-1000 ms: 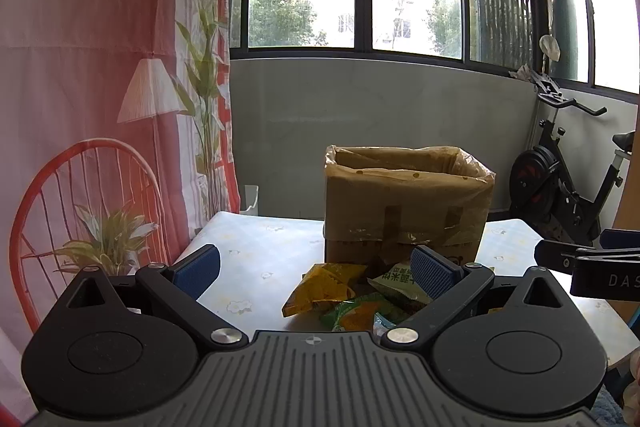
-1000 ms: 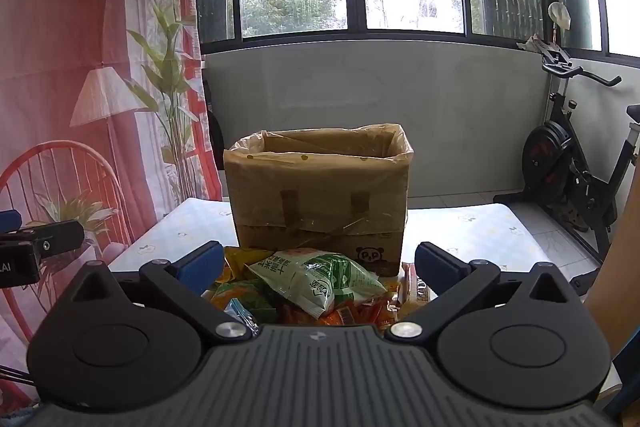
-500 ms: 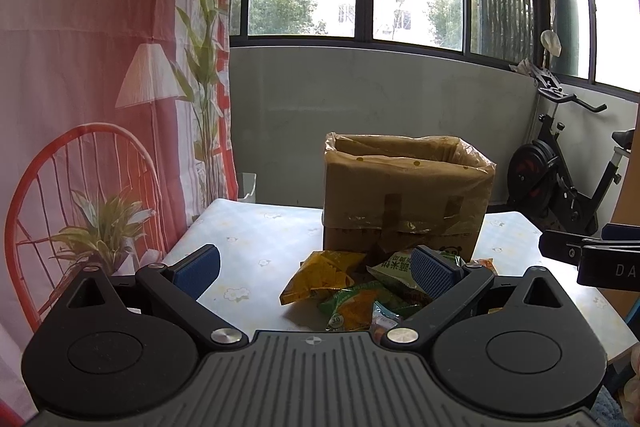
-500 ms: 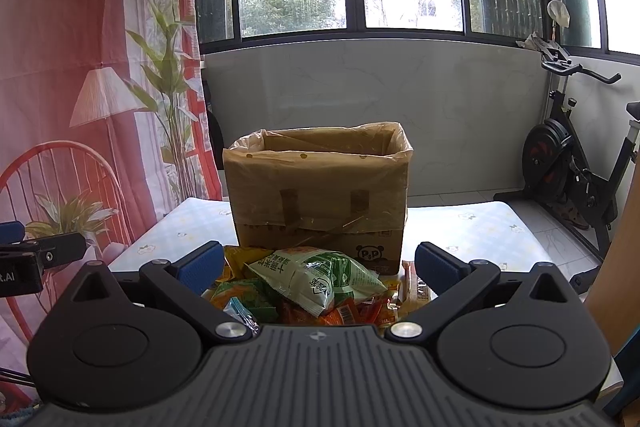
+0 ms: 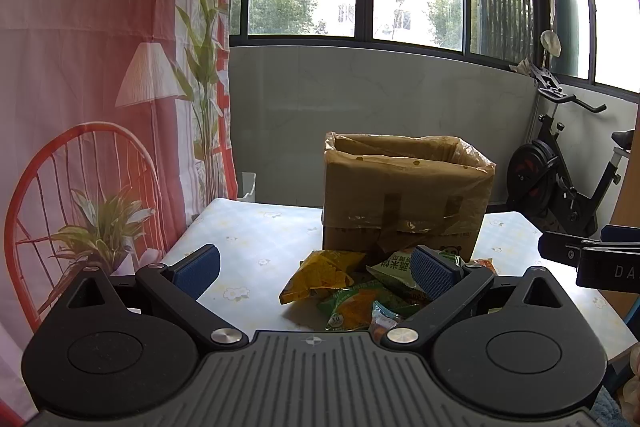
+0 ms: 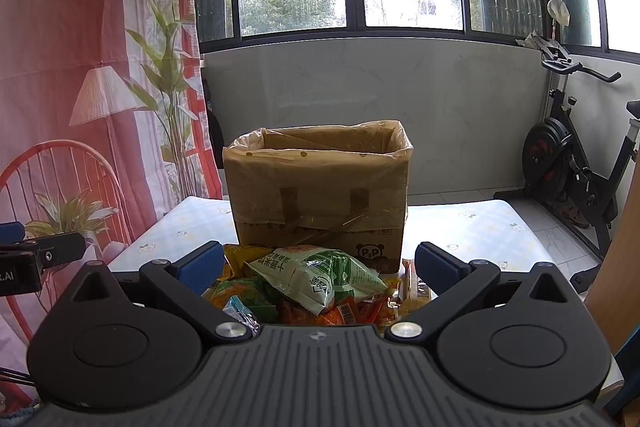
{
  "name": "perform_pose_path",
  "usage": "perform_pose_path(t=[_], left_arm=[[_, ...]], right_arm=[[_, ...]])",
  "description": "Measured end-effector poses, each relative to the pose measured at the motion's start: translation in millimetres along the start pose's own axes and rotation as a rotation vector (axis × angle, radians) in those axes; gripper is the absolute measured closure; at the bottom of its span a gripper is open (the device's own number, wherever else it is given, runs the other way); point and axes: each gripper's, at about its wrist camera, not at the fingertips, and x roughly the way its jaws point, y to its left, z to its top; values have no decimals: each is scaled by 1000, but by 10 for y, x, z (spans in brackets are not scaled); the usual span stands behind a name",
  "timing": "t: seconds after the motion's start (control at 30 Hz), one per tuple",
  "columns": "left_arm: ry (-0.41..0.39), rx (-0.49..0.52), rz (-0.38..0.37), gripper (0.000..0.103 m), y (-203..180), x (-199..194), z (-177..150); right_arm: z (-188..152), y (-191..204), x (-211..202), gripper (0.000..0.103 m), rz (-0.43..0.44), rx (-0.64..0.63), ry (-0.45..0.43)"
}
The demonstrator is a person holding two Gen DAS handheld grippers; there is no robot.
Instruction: Organize snacks
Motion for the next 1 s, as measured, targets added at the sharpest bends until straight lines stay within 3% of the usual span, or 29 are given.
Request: perform_pose_path(t=[1.0], left_arm=[[5, -6, 2, 1, -7, 11, -33]], right_arm=[[-3, -1, 11, 0, 1, 3, 5]])
